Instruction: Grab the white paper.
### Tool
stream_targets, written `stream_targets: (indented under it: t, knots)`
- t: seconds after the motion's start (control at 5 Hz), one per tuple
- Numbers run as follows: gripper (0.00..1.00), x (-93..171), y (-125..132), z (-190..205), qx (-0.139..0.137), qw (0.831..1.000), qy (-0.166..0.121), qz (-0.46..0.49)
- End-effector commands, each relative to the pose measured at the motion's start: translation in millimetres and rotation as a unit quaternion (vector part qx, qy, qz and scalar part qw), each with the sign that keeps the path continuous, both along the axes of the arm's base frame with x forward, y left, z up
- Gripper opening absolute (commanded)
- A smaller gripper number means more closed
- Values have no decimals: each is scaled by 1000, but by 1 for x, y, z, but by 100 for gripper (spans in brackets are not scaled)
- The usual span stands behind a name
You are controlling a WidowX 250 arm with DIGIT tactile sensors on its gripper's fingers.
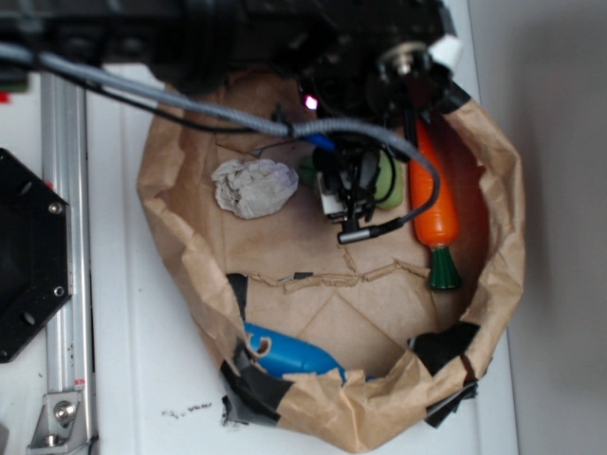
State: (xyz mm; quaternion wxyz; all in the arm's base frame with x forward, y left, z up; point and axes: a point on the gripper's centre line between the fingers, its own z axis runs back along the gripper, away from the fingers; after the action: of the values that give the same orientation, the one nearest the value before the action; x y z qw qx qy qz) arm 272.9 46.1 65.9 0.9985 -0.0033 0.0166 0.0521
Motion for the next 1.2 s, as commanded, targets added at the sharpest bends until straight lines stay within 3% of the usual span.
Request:
stream_targets:
  t: [0.0,0.2,0.4,0.8,1.0]
  knots:
    - [100,-56,-15,-29,-18,994,45,-93]
    - [100,-72,-13,-26,-3,993,59,-97]
    - [0,-69,-9,-43,31,994,66,-76]
    - [0,-57,-10,-28,35,997,34,-63]
    - [0,-44,-13,-6,15,999,0,-48]
